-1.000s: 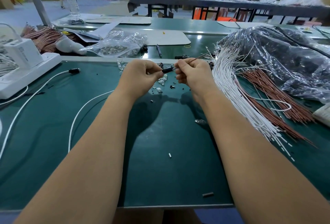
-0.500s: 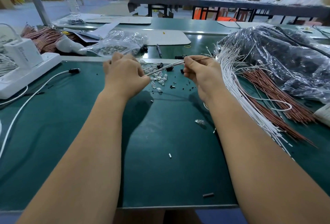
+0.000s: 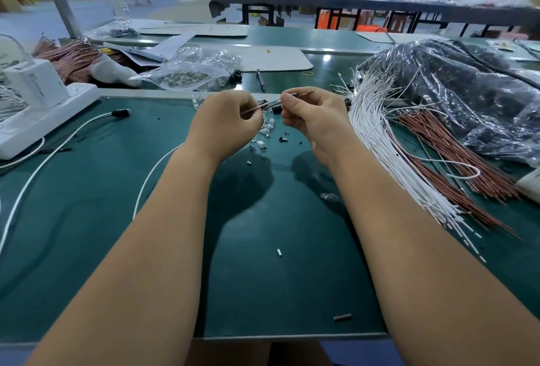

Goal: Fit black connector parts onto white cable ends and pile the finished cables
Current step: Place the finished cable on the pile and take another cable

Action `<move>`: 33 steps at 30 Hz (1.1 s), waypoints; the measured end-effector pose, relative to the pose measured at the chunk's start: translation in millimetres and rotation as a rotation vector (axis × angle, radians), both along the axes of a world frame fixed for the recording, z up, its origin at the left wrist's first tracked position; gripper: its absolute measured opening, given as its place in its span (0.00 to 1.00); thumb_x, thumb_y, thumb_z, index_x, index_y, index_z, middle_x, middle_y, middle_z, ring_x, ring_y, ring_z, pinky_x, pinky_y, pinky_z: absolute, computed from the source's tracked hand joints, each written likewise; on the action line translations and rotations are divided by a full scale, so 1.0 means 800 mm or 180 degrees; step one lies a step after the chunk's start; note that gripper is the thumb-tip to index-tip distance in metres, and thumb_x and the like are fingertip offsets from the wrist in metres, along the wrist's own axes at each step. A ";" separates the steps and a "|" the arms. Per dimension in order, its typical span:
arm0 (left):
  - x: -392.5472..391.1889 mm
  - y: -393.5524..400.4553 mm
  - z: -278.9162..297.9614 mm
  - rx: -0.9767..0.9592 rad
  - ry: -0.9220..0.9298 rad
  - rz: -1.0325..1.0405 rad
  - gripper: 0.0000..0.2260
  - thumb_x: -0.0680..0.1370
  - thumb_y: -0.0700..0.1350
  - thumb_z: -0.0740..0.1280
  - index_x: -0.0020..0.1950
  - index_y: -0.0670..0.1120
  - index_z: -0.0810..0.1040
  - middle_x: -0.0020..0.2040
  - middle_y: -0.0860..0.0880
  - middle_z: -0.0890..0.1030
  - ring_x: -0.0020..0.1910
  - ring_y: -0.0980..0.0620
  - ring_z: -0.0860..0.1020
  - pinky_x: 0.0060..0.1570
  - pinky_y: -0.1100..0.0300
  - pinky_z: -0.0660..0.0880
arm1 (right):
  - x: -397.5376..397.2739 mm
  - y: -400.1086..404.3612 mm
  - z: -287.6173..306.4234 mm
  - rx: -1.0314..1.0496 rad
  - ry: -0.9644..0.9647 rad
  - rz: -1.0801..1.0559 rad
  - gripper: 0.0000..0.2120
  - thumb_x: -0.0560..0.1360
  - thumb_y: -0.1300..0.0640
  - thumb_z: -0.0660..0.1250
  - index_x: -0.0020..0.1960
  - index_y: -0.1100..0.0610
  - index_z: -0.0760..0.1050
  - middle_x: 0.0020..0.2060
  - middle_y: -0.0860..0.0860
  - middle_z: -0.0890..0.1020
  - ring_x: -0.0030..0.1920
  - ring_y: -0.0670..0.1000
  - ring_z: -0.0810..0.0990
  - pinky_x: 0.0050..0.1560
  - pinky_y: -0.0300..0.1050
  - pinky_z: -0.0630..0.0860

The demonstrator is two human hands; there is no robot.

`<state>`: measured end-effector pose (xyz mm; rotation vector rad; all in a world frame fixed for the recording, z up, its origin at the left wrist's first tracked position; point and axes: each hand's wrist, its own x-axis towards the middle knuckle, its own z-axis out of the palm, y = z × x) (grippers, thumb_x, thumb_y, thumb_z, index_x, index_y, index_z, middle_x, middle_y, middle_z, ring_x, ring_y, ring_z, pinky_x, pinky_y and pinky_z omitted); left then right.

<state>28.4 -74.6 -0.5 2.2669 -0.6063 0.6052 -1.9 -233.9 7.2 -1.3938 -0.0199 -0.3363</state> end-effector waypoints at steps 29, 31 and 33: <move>-0.007 -0.023 -0.004 -0.0304 -0.0223 -0.0241 0.04 0.76 0.41 0.68 0.45 0.42 0.82 0.34 0.48 0.80 0.35 0.49 0.76 0.37 0.57 0.71 | 0.004 0.002 -0.003 -0.0507 0.0129 -0.0430 0.07 0.78 0.63 0.66 0.42 0.61 0.77 0.32 0.54 0.80 0.30 0.47 0.79 0.33 0.39 0.78; -0.007 -0.022 -0.003 -0.0329 -0.0303 -0.0227 0.04 0.76 0.40 0.68 0.44 0.42 0.82 0.33 0.49 0.78 0.33 0.50 0.74 0.36 0.58 0.69 | 0.004 0.002 -0.002 -0.0469 0.0192 -0.0449 0.06 0.78 0.62 0.66 0.43 0.61 0.77 0.32 0.54 0.80 0.30 0.48 0.78 0.33 0.39 0.77; -0.007 -0.022 -0.002 -0.0340 -0.0381 -0.0185 0.04 0.75 0.40 0.68 0.42 0.42 0.81 0.32 0.50 0.77 0.33 0.51 0.71 0.35 0.61 0.66 | 0.005 0.001 -0.002 -0.0411 0.0210 -0.0520 0.05 0.77 0.62 0.68 0.42 0.60 0.77 0.32 0.53 0.80 0.29 0.47 0.78 0.33 0.39 0.77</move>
